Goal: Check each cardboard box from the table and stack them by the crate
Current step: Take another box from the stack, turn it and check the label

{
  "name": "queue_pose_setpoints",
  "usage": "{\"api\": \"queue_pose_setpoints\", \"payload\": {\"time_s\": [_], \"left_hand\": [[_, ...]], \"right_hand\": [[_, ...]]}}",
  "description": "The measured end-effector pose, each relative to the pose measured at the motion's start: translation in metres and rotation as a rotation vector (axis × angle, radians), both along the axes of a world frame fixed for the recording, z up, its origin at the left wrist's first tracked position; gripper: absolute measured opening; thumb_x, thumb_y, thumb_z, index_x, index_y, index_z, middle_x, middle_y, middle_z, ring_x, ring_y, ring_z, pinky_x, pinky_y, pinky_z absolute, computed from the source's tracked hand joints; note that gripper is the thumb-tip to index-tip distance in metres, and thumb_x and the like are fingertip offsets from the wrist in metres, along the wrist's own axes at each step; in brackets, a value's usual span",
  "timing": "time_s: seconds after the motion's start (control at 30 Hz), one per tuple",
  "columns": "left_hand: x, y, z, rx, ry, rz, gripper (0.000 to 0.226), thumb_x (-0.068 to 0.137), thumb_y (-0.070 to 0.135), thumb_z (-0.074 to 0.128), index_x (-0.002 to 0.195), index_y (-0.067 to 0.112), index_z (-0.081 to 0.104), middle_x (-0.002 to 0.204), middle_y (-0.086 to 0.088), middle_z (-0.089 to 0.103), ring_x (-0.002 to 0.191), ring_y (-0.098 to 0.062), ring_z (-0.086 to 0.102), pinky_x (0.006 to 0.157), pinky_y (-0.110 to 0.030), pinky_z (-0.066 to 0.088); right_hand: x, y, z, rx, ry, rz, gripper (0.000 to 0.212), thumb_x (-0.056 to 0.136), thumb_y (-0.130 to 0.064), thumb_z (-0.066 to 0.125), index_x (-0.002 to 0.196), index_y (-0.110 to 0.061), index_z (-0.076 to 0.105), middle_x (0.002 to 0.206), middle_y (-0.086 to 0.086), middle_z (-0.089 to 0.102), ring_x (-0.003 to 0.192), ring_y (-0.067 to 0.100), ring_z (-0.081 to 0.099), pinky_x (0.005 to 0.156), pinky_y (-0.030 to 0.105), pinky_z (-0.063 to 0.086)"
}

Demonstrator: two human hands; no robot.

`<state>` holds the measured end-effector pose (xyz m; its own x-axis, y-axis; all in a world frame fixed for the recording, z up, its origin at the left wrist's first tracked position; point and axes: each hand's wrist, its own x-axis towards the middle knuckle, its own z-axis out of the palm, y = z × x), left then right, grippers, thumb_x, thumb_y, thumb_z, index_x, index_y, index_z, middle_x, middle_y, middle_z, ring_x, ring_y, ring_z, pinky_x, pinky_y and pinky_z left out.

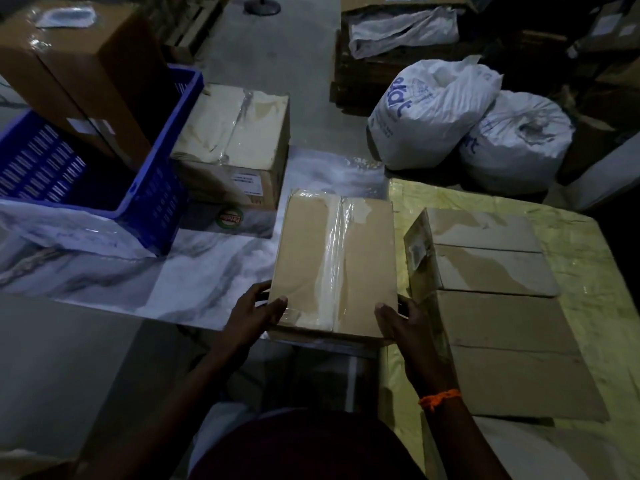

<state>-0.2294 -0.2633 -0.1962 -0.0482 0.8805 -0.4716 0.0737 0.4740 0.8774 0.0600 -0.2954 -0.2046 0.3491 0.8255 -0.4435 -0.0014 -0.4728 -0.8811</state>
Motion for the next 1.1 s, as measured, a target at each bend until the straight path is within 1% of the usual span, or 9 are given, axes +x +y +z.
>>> {"api": "queue_pose_setpoints", "payload": {"time_s": [0.23, 0.33, 0.4, 0.5, 0.57, 0.8, 0.9, 0.97, 1.1], "left_hand": [[-0.004, 0.02, -0.005, 0.027, 0.068, -0.047, 0.042, 0.091, 0.032, 0.075, 0.13, 0.022, 0.064, 0.12, 0.002, 0.07, 0.095, -0.015, 0.071, 0.061, -0.023, 0.055], [-0.006, 0.042, 0.0, 0.083, 0.131, -0.099, 0.052, 0.083, 0.044, 0.077, 0.129, 0.023, 0.066, 0.122, 0.004, 0.071, 0.107, -0.015, 0.07, 0.084, -0.037, 0.06], [-0.005, 0.058, 0.004, 0.102, 0.169, -0.103, 0.057, 0.082, 0.045, 0.076, 0.133, 0.022, 0.065, 0.125, 0.002, 0.071, 0.109, -0.013, 0.068, 0.091, -0.039, 0.059], [0.003, 0.077, 0.011, 0.136, 0.186, -0.104, 0.043, 0.092, 0.026, 0.073, 0.133, 0.016, 0.065, 0.123, -0.002, 0.07, 0.103, -0.011, 0.068, 0.082, -0.029, 0.058], [0.01, 0.086, 0.017, 0.134, 0.192, -0.114, 0.039, 0.094, 0.021, 0.07, 0.132, 0.017, 0.064, 0.12, -0.002, 0.07, 0.099, -0.011, 0.068, 0.077, -0.025, 0.055], [0.026, 0.091, 0.022, 0.072, 0.148, -0.12, 0.043, 0.088, 0.016, 0.073, 0.129, 0.023, 0.062, 0.117, -0.001, 0.07, 0.103, -0.016, 0.065, 0.075, -0.032, 0.054], [0.026, 0.089, 0.025, 0.071, 0.139, -0.099, 0.039, 0.09, 0.012, 0.07, 0.126, 0.024, 0.064, 0.115, 0.004, 0.069, 0.101, -0.01, 0.065, 0.07, -0.029, 0.052], [0.025, 0.09, 0.023, 0.084, 0.125, -0.08, 0.039, 0.089, 0.014, 0.073, 0.127, 0.018, 0.066, 0.117, 0.003, 0.071, 0.102, -0.012, 0.067, 0.072, -0.027, 0.053], [0.031, 0.093, 0.032, 0.126, 0.082, -0.037, 0.041, 0.088, 0.017, 0.074, 0.128, 0.017, 0.066, 0.12, -0.001, 0.071, 0.105, -0.016, 0.069, 0.083, -0.034, 0.058]], "right_hand": [[0.012, 0.023, -0.001, 0.01, -0.066, 0.039, 0.036, 0.09, -0.033, 0.077, 0.121, -0.021, 0.064, 0.118, 0.005, 0.07, 0.106, 0.022, 0.07, 0.085, 0.041, 0.061], [0.017, 0.051, 0.001, 0.014, -0.109, 0.064, 0.041, 0.089, -0.035, 0.079, 0.123, -0.018, 0.065, 0.116, 0.004, 0.072, 0.103, 0.022, 0.071, 0.09, 0.05, 0.061], [0.017, 0.073, 0.002, 0.028, -0.142, 0.07, 0.037, 0.089, -0.035, 0.079, 0.12, -0.02, 0.065, 0.113, 0.003, 0.073, 0.1, 0.022, 0.072, 0.09, 0.053, 0.06], [0.013, 0.102, 0.004, 0.049, -0.168, 0.055, 0.041, 0.088, -0.035, 0.078, 0.123, -0.019, 0.064, 0.114, 0.002, 0.072, 0.102, 0.021, 0.07, 0.093, 0.051, 0.059], [0.01, 0.116, 0.006, 0.056, -0.158, 0.056, 0.046, 0.09, -0.033, 0.077, 0.129, -0.014, 0.063, 0.117, 0.005, 0.072, 0.102, 0.021, 0.07, 0.095, 0.049, 0.058], [0.002, 0.117, 0.012, 0.067, -0.164, 0.113, 0.046, 0.087, -0.038, 0.079, 0.127, -0.022, 0.064, 0.113, -0.004, 0.073, 0.102, 0.017, 0.07, 0.096, 0.046, 0.058], [0.006, 0.114, 0.017, 0.069, -0.171, 0.108, 0.05, 0.086, -0.041, 0.079, 0.13, -0.022, 0.064, 0.114, -0.005, 0.073, 0.103, 0.016, 0.07, 0.097, 0.048, 0.057], [0.007, 0.11, 0.021, 0.081, -0.17, 0.091, 0.051, 0.084, -0.042, 0.079, 0.129, -0.023, 0.065, 0.114, -0.006, 0.073, 0.103, 0.015, 0.07, 0.098, 0.048, 0.057], [0.006, 0.105, 0.037, 0.154, -0.177, 0.047, 0.05, 0.085, -0.042, 0.078, 0.129, -0.025, 0.064, 0.114, -0.009, 0.072, 0.105, 0.011, 0.068, 0.097, 0.048, 0.057]]}}
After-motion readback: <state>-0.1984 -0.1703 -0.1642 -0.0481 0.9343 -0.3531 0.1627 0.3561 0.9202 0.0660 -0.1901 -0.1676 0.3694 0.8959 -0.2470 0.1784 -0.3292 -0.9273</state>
